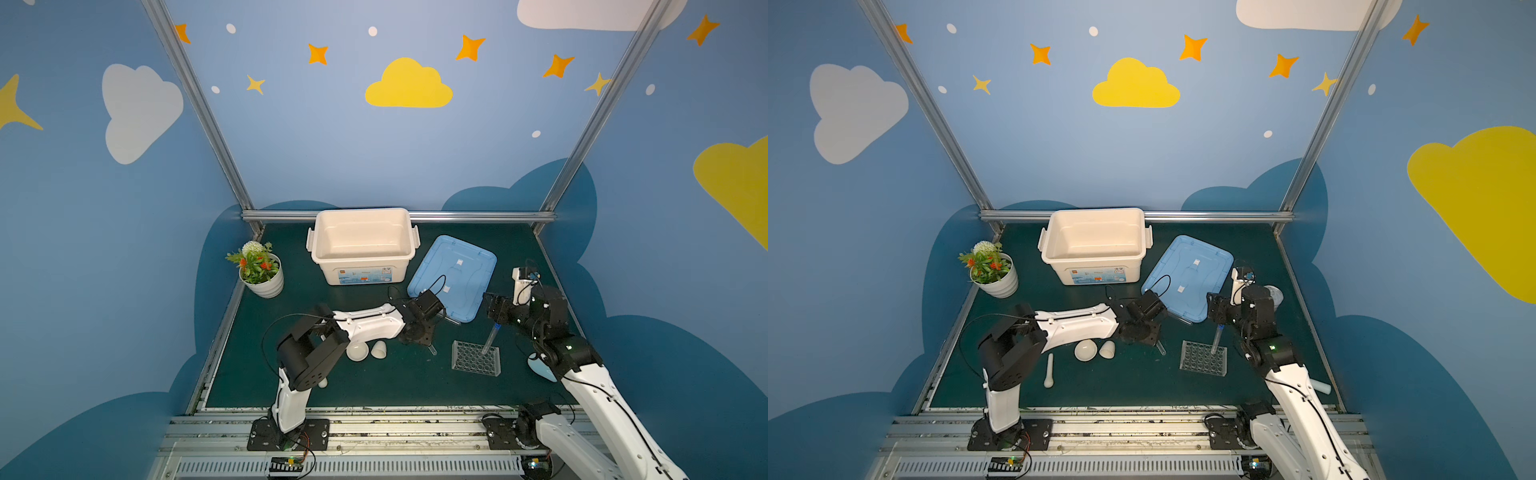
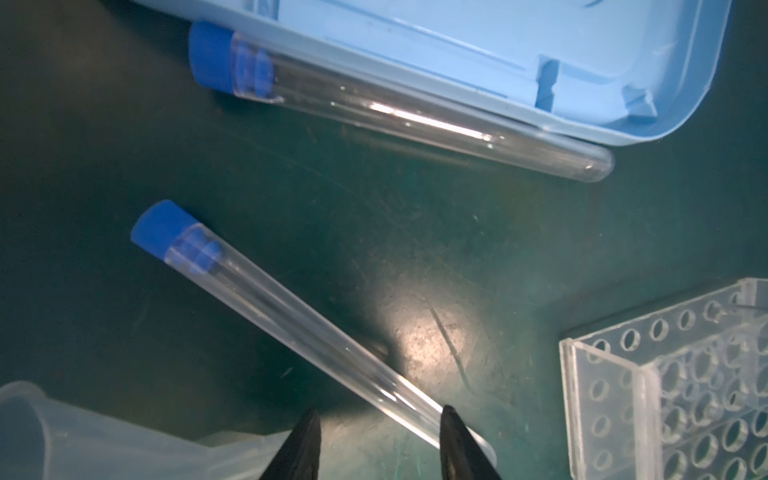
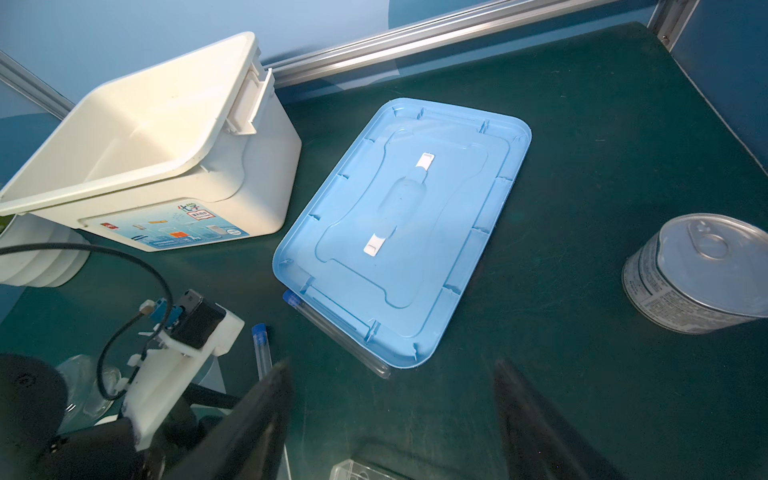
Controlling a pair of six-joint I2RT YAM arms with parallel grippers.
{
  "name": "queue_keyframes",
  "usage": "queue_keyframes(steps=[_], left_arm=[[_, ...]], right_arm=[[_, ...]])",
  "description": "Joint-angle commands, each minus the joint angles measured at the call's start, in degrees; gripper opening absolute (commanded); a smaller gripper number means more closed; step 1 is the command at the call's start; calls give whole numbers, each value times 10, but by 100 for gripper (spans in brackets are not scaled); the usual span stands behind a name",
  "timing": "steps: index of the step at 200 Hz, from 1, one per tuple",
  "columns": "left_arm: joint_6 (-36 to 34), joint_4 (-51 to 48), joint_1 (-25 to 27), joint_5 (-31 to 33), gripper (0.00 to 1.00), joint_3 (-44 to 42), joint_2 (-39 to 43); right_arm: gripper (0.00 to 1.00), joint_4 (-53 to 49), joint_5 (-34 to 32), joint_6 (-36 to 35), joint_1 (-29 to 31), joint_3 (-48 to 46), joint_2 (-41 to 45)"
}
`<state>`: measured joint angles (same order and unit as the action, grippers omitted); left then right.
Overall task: Organize the chemistry lab equipment
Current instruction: 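Reach left gripper to a lying blue-capped tube while right arm draws back, then close the left gripper around the lying test tube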
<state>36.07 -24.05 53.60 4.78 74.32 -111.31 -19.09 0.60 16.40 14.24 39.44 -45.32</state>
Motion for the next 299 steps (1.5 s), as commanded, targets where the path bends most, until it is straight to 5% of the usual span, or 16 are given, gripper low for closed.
queue_keyframes(steps=[1, 198, 299], left_arm=[[-9, -17, -3, -6, 45, 18, -16], [-17, -37, -7, 24, 40, 46, -50], [-27, -57, -1, 15, 28, 48, -52]], right_arm=[[76, 11, 9, -4, -5, 8, 8], [76, 15, 26, 1, -21, -2, 17], [76, 16, 29, 0, -27, -5, 17]])
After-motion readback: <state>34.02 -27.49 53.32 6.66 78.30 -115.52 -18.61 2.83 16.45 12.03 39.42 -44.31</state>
